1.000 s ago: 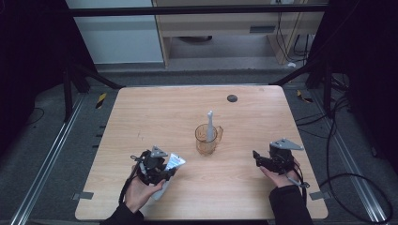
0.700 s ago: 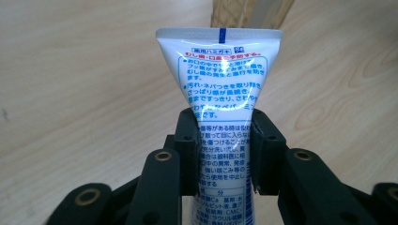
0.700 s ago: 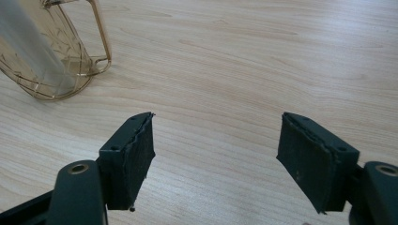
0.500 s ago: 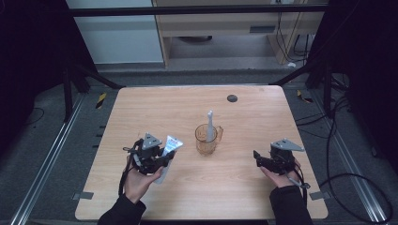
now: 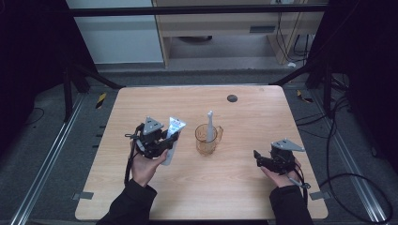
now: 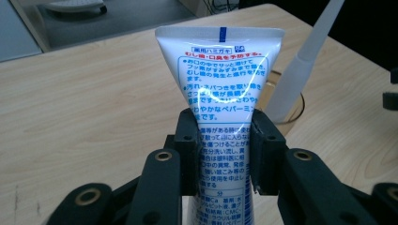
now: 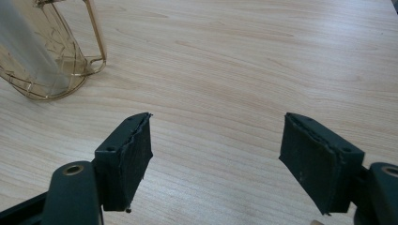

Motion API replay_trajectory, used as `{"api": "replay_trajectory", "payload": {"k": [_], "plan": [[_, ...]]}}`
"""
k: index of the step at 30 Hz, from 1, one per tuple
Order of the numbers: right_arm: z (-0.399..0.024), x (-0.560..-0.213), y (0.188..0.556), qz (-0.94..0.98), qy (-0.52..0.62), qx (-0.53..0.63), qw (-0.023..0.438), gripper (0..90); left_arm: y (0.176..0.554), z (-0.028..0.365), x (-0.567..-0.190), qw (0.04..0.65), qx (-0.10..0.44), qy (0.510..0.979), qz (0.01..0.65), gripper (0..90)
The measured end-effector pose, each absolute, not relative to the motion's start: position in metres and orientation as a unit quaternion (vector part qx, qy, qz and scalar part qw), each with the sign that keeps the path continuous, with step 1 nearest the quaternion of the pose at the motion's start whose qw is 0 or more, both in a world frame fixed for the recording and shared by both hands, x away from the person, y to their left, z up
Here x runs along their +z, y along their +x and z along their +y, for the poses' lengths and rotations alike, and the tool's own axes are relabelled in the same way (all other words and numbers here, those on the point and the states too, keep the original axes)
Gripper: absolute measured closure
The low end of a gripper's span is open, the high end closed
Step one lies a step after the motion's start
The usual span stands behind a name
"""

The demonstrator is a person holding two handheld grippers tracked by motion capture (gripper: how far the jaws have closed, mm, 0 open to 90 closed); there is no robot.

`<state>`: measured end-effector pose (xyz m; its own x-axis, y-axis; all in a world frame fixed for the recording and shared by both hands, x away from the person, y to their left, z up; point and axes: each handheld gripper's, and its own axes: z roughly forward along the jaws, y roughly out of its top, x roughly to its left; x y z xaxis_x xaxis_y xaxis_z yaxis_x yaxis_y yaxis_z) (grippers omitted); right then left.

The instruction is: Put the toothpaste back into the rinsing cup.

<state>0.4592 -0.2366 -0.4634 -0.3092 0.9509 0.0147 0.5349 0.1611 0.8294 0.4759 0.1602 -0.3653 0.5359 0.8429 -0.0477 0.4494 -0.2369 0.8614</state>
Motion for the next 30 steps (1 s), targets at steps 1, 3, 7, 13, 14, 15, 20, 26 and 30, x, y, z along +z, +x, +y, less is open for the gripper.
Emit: {"api": "replay_trajectory", "payload": {"k": [1,3,7,13,14,15,20,26,30], "plan": [[-0.237,-0.463,0.459,0.712,0.522,0.384,0.271,25.3,0.478,0.159,-0.364,0.448,0.223,0.752,0.428,68.4],[-0.236,-0.464,0.459,0.712,0.522,0.384,0.271,25.2,0.481,0.157,-0.360,0.454,0.226,0.749,0.427,68.4],[-0.237,-0.464,0.460,0.712,0.522,0.384,0.271,25.2,0.489,0.153,-0.356,0.466,0.231,0.740,0.426,68.4],[-0.237,-0.465,0.460,0.711,0.522,0.386,0.270,25.1,0.501,0.146,-0.353,0.482,0.235,0.729,0.426,68.5],[-0.237,-0.465,0.460,0.712,0.521,0.385,0.272,25.1,0.502,0.145,-0.352,0.484,0.236,0.727,0.425,68.5],[-0.237,-0.465,0.460,0.712,0.521,0.385,0.272,25.1,0.504,0.143,-0.352,0.488,0.237,0.725,0.424,68.5],[-0.236,-0.466,0.460,0.711,0.521,0.385,0.274,25.0,0.512,0.135,-0.351,0.497,0.241,0.721,0.418,68.5],[-0.236,-0.467,0.461,0.711,0.520,0.386,0.274,24.8,0.519,0.126,-0.352,0.514,0.237,0.712,0.415,68.5],[-0.236,-0.467,0.461,0.711,0.521,0.386,0.274,24.8,0.524,0.119,-0.351,0.519,0.240,0.709,0.412,68.5]]}}
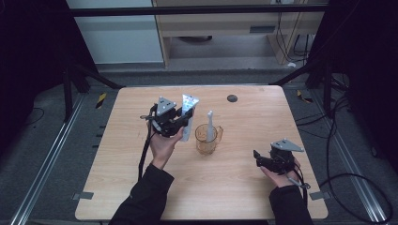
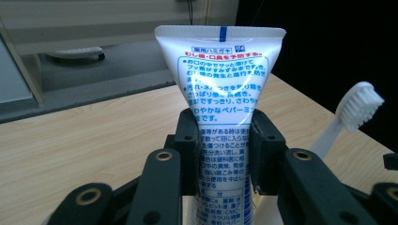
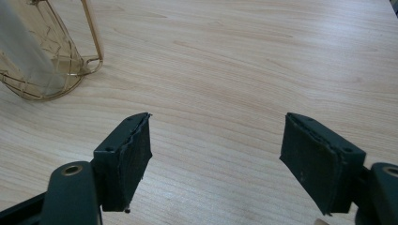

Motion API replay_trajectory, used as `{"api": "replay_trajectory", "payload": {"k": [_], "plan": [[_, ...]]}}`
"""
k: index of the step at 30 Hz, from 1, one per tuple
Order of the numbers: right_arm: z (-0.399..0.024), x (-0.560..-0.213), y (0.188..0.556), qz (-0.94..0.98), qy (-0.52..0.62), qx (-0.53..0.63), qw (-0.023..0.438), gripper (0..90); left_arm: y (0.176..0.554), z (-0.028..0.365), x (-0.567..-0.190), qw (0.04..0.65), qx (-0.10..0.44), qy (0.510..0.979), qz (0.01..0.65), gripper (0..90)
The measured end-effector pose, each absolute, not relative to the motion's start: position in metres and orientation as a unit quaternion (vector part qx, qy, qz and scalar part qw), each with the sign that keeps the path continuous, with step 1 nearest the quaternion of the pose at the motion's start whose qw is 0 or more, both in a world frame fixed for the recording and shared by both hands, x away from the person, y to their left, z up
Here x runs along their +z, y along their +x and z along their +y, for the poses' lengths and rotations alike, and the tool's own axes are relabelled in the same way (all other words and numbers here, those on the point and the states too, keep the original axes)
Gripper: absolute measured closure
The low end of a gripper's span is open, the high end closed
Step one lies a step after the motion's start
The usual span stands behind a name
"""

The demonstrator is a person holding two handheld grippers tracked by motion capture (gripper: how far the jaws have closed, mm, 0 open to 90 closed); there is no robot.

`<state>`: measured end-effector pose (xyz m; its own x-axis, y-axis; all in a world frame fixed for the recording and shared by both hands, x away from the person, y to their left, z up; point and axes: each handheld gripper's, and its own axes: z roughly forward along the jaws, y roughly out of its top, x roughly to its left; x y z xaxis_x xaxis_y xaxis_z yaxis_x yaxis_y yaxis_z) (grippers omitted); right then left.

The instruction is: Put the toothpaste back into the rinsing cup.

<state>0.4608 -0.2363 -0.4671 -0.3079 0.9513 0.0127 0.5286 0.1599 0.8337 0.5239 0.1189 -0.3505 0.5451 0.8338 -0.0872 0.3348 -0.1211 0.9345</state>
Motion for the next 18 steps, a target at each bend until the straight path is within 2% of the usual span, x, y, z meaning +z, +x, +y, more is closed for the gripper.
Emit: {"api": "replay_trajectory", "payload": {"k": [18], "plan": [[-0.236,-0.469,0.461,0.710,0.520,0.387,0.275,24.7,0.544,0.091,-0.354,0.541,0.233,0.700,0.403,68.5]]}}
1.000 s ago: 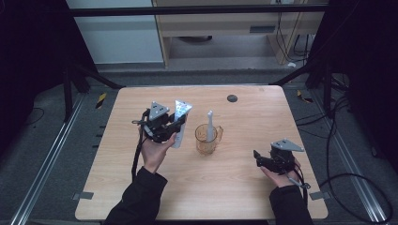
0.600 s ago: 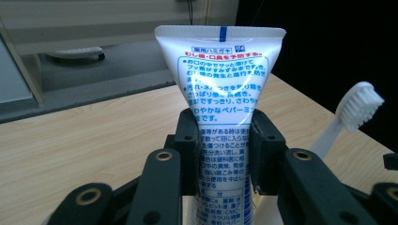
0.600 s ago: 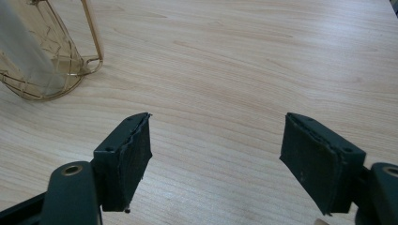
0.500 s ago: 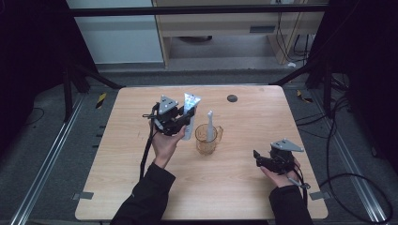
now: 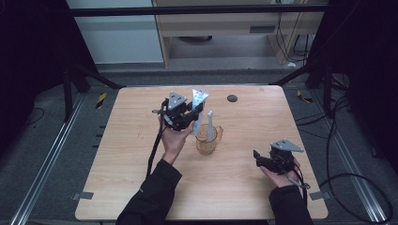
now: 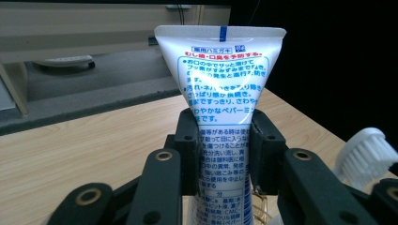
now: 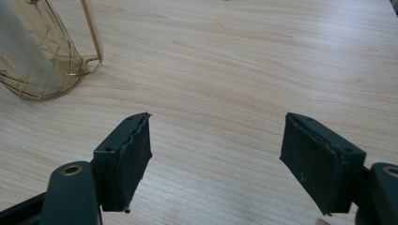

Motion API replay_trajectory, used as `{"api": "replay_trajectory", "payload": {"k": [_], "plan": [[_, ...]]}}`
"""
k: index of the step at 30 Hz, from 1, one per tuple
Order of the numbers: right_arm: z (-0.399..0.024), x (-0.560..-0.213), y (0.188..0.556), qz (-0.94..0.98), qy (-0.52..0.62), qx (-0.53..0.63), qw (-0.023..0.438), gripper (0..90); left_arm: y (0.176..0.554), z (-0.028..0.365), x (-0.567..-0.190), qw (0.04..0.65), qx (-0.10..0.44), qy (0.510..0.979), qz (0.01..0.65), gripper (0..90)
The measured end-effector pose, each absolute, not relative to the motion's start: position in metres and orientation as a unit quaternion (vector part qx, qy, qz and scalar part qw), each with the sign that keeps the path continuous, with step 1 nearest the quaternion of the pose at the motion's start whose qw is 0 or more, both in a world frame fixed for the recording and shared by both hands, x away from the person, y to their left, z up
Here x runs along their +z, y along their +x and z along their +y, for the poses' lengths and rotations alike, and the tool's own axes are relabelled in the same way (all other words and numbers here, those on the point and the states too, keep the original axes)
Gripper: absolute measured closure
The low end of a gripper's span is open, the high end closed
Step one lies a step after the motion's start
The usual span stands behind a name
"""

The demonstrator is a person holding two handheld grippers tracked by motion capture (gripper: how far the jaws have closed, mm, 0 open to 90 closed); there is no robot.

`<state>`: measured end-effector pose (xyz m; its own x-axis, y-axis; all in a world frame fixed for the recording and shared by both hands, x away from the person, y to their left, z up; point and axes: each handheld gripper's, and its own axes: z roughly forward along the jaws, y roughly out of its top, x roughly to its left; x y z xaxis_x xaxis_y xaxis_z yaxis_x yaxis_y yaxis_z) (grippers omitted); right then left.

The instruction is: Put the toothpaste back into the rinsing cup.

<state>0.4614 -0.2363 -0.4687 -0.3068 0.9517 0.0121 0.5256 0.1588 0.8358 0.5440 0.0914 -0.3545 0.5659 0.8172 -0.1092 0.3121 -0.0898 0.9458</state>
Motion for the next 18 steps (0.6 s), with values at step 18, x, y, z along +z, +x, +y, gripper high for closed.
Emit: {"api": "replay_trajectory", "payload": {"k": [18], "plan": [[-0.236,-0.470,0.462,0.712,0.518,0.387,0.274,24.8,0.554,0.073,-0.371,0.541,0.228,0.706,0.396,68.5]]}}
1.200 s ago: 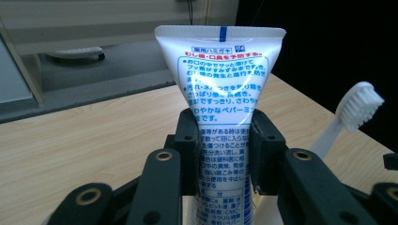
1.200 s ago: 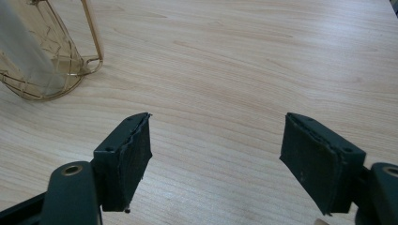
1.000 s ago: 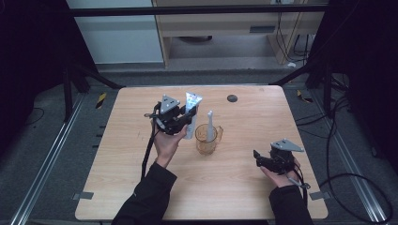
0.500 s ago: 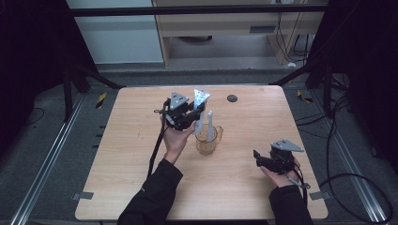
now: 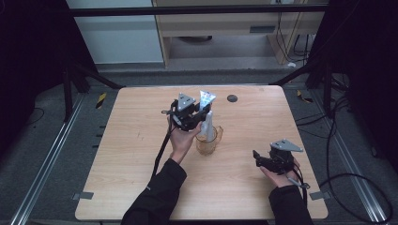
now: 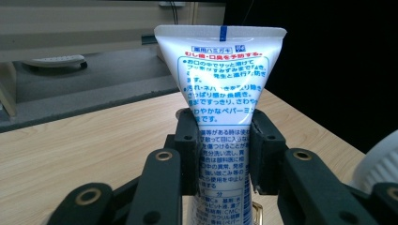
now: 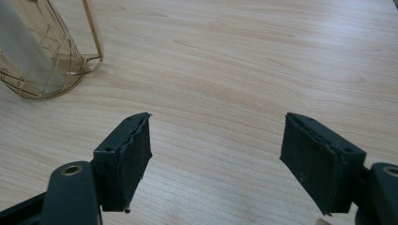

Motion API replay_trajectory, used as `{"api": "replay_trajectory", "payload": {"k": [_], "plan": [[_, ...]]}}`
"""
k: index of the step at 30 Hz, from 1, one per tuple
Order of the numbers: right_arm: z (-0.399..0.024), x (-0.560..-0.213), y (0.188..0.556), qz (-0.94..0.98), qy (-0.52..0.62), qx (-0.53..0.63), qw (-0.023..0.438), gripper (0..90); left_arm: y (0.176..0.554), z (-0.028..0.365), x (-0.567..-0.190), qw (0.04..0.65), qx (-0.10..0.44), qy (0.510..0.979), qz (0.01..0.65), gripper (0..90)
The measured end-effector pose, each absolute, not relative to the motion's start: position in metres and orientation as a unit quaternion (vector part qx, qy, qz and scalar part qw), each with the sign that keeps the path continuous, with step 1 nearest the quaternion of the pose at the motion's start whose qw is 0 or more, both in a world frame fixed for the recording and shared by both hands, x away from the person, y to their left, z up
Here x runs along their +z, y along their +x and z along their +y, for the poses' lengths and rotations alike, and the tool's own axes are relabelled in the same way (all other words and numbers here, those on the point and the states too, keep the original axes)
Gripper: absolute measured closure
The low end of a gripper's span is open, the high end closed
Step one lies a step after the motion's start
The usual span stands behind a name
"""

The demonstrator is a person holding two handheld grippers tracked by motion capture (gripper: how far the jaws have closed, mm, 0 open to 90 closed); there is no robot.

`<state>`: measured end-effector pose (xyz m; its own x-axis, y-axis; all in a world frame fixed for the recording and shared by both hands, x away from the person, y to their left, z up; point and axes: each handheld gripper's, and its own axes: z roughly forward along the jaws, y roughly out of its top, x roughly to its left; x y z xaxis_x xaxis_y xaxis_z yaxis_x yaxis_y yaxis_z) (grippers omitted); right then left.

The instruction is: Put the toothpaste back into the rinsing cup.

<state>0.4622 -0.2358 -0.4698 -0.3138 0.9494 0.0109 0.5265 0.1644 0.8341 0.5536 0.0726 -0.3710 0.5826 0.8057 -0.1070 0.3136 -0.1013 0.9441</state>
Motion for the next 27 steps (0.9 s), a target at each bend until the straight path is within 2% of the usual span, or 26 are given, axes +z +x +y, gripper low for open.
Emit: {"api": "replay_trajectory", "payload": {"k": [27], "plan": [[-0.234,-0.471,0.463,0.717,0.517,0.380,0.273,24.8,0.554,0.070,-0.403,0.522,0.212,0.722,0.401,67.7]]}}
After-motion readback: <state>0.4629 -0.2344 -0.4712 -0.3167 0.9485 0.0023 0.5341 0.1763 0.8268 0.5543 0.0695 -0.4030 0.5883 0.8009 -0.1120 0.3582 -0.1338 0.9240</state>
